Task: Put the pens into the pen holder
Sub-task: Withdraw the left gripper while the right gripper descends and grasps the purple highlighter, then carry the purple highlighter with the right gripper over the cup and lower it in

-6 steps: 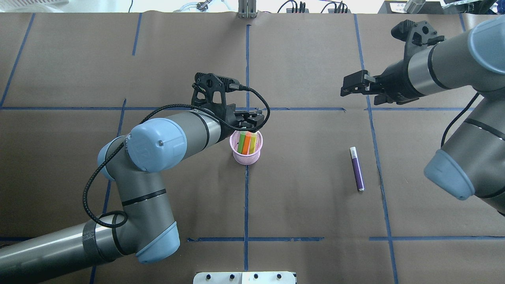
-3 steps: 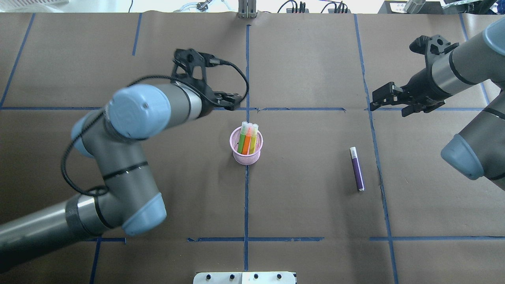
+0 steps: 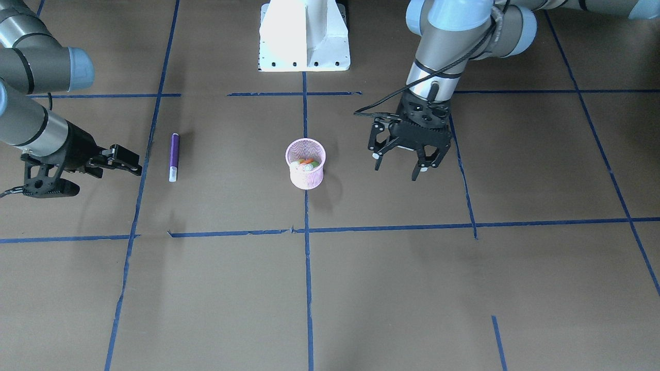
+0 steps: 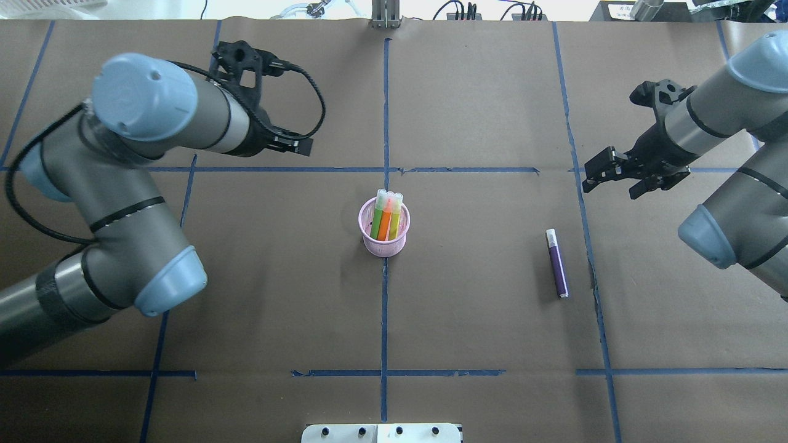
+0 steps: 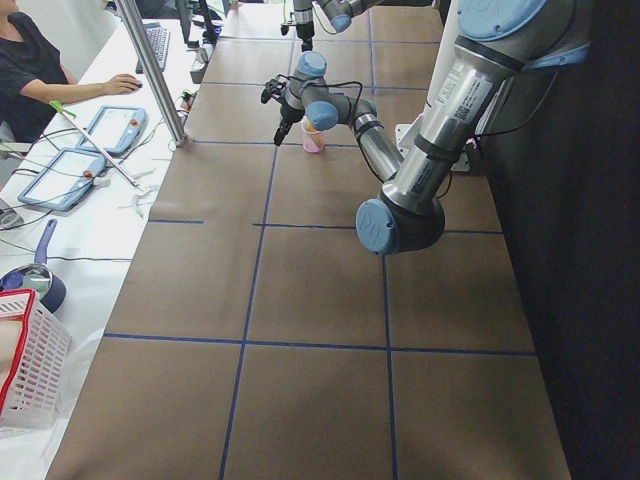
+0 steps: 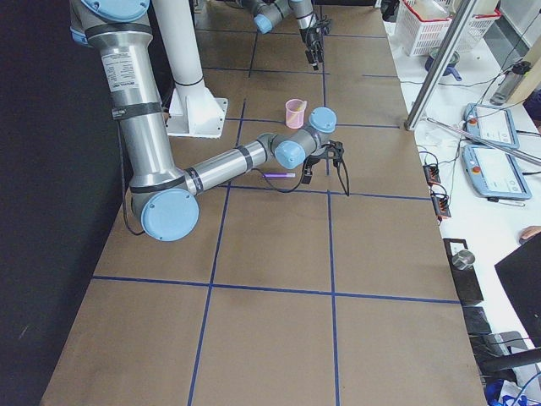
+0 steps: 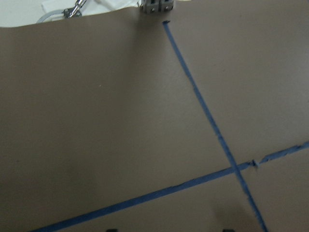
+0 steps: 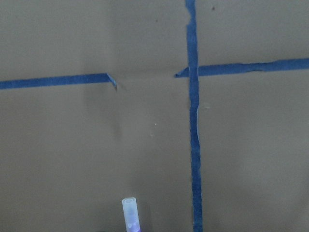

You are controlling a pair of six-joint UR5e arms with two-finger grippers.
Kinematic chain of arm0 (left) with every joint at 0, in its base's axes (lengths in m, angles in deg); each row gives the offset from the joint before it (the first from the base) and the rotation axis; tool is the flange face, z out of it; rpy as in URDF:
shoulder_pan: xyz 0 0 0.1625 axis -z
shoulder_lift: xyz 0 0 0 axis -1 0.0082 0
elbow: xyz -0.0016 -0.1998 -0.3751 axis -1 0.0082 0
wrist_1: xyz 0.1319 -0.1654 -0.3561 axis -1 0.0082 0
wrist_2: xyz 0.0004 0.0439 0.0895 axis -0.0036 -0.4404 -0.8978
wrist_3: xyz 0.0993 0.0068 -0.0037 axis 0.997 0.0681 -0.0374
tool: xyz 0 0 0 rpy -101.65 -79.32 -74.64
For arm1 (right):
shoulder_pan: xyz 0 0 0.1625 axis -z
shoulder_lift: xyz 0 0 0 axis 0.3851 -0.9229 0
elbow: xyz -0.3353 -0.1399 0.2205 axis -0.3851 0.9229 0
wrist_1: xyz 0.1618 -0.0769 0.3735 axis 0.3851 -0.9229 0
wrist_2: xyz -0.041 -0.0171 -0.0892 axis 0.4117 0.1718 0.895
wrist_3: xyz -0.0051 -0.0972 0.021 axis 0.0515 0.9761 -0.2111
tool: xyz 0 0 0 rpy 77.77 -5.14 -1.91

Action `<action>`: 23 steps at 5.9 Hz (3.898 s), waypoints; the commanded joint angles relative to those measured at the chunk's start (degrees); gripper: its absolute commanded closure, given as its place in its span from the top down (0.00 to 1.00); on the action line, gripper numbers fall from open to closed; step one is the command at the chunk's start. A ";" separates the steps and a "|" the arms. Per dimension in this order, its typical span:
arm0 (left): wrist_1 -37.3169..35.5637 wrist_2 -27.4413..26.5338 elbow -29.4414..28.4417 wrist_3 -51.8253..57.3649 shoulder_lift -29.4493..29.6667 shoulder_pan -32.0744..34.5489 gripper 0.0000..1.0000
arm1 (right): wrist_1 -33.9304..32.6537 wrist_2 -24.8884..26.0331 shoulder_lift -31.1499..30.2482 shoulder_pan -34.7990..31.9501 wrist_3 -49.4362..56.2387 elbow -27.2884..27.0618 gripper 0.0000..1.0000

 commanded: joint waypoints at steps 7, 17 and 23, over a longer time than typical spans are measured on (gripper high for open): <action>-25.90 3.49 7.64 6.71 -1.64 2.84 0.84 | -6.03 3.60 4.53 11.05 -4.65 4.71 0.64; -25.55 3.41 8.78 6.63 -1.73 2.84 0.90 | -5.59 18.46 10.64 12.44 -17.78 -9.23 0.00; -25.55 3.23 10.01 6.80 -3.31 2.84 0.90 | -5.42 72.70 22.71 34.40 -32.42 -9.99 0.00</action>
